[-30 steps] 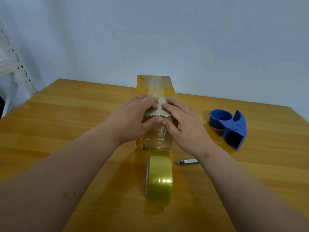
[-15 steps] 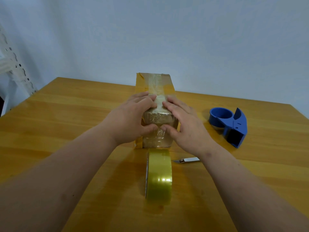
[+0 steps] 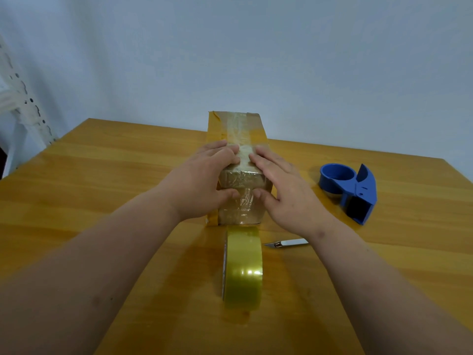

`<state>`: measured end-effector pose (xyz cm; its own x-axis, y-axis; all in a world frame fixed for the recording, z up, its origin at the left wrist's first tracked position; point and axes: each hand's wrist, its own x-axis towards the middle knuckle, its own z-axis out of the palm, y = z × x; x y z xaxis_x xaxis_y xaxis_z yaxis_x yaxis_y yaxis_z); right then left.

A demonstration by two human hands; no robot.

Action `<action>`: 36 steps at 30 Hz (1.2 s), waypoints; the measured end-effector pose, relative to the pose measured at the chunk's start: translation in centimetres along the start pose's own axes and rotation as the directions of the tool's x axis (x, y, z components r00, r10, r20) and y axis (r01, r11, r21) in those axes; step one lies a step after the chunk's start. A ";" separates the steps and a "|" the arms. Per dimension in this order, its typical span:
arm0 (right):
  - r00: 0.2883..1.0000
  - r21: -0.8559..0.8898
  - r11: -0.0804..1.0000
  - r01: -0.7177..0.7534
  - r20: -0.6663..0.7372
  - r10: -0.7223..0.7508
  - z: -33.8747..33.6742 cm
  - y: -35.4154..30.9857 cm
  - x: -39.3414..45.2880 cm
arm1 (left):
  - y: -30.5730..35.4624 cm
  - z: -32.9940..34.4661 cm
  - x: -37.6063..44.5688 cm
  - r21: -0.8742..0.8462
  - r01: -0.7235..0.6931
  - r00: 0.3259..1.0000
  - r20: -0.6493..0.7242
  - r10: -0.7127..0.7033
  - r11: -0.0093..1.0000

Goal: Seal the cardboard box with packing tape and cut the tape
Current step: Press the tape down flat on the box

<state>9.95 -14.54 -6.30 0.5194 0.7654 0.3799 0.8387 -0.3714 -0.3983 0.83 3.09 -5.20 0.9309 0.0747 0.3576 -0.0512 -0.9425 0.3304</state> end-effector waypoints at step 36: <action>0.998 -0.052 0.997 -0.062 -0.026 0.061 -0.3 -0.9 0.7 | 0.3 -0.7 -0.1 0.109 0.060 0.997 0.035 -0.064 0.992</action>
<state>9.61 -13.86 -5.49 0.5737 0.7275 0.3764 0.8121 -0.4454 -0.3769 0.49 3.07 -4.49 0.9444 0.1232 0.3049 0.0441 -0.9663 0.2536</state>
